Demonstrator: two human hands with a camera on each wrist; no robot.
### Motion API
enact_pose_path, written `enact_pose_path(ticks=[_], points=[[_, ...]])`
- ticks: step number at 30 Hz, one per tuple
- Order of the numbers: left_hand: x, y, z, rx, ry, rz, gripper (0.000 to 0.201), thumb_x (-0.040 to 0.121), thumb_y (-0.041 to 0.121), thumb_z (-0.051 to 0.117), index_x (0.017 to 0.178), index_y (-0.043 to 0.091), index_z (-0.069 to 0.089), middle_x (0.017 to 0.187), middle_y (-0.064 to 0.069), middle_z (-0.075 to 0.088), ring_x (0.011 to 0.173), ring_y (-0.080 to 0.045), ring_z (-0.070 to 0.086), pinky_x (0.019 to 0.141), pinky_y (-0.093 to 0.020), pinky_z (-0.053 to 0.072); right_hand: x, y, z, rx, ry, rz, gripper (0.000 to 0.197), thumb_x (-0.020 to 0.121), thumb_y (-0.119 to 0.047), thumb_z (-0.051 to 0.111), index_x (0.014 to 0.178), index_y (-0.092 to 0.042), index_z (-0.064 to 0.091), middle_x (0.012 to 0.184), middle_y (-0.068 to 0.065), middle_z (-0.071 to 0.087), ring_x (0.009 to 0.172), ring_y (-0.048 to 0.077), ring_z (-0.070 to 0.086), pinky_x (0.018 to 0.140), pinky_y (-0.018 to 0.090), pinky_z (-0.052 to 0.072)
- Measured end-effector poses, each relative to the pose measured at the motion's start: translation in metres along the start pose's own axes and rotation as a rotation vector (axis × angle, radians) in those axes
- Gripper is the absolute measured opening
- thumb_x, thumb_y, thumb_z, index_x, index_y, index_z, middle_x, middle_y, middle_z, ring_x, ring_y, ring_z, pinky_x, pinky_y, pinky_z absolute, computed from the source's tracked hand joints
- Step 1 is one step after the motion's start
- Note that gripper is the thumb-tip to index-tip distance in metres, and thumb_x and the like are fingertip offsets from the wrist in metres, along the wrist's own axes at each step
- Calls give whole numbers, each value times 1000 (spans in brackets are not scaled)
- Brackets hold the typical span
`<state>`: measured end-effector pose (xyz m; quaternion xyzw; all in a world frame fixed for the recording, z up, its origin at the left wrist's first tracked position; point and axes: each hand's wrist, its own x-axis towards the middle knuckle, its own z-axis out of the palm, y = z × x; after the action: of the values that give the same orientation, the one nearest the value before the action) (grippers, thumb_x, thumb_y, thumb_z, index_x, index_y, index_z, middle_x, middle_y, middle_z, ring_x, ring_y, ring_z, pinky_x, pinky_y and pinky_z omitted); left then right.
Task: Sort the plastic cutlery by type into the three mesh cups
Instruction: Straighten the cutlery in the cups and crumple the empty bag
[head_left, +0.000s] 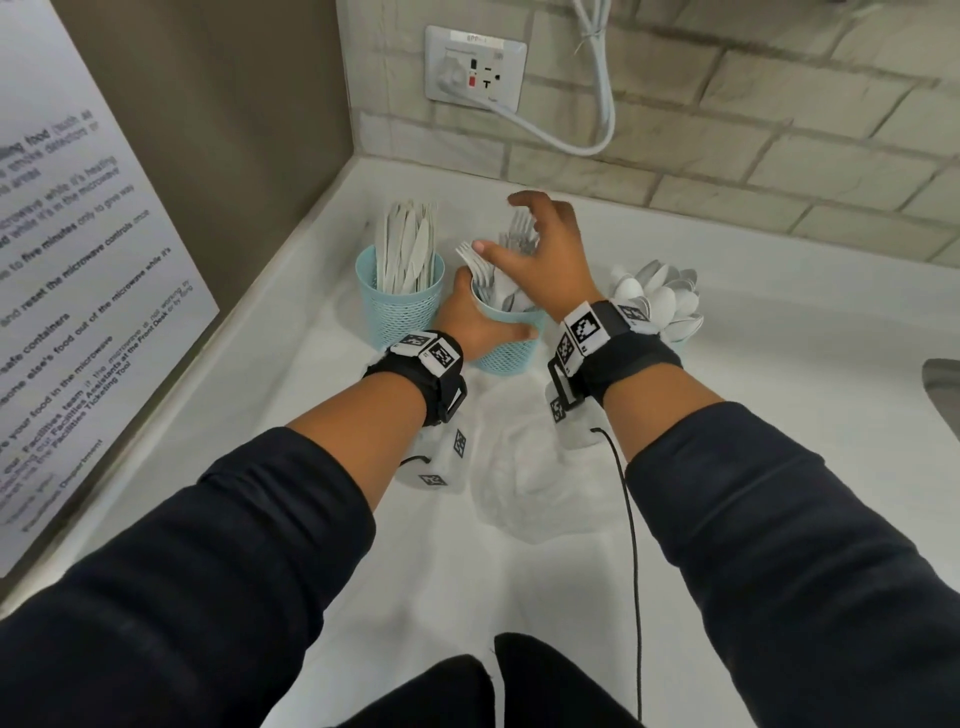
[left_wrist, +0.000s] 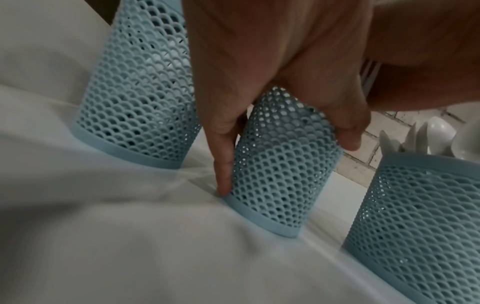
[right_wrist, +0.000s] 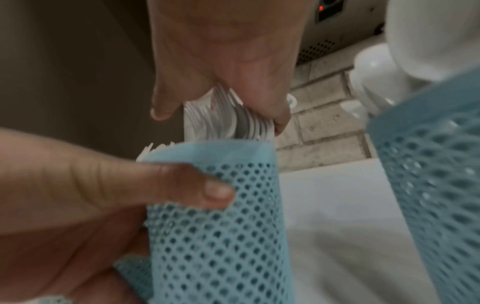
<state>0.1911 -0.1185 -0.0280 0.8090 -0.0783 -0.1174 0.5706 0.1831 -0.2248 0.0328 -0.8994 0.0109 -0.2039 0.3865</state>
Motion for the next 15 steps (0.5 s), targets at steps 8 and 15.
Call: enact_pose_path(ticks=[8,15], points=[[5,-5,2,6,-2,15,84,65,18,84,132,8,33,117,-1,54,111,-16,53,92,-28,44,-4,-8,15,-207,-130,-19,84,70,-39,76,141,-21,35,141,14,31,123,29,42,103,38,40],[8,-7,3,8,-14,36,102,56,32,86,136,8,28,128,-8,53,117,-22,53,101,-36,44,6,-13,26,-301,-167,26,60,74,-35,69,128,-16,49,116,15,54,105,32,53,83,34,46]])
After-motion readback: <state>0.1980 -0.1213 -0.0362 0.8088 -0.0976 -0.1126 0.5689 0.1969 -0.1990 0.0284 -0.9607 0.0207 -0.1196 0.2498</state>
